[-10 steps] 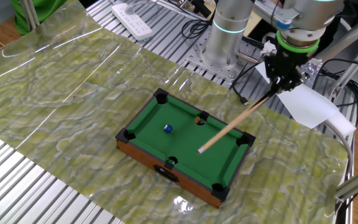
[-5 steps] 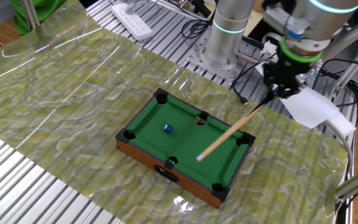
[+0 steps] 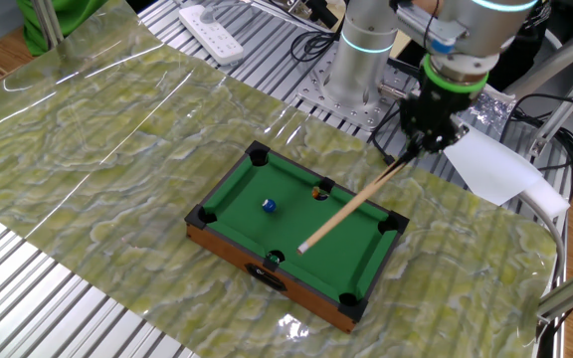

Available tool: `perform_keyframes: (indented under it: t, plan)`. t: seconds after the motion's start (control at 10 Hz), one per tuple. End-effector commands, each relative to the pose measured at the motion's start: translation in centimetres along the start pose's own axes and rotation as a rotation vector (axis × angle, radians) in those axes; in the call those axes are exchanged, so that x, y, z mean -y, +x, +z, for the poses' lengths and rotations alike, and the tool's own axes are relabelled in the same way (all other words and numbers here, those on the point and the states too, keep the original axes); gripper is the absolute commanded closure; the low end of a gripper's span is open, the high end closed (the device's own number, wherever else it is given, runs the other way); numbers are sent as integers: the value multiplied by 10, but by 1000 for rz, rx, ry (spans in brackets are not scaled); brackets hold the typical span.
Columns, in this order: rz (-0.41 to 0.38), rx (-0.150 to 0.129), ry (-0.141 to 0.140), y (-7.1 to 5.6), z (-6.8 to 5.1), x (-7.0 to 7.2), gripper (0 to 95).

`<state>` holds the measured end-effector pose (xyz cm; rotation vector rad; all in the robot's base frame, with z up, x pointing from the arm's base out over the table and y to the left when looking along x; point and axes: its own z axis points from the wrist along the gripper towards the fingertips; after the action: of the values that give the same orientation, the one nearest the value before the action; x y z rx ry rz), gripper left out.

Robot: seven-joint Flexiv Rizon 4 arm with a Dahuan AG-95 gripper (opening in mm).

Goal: Hit the pool ball

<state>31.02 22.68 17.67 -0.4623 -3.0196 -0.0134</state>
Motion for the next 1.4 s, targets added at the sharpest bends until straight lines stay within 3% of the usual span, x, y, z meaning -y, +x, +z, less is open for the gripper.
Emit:
perform_keyframes:
  t: [0.1,0.4,0.8,1.4]
  plan:
    - [-1,8,-1,-6,4,-1,950]
    - [-1,10,6,-16,13,0,950]
    - [-18,13,5,-21,27,13,950]
    - [-26,22,7,-30,33,14,950]
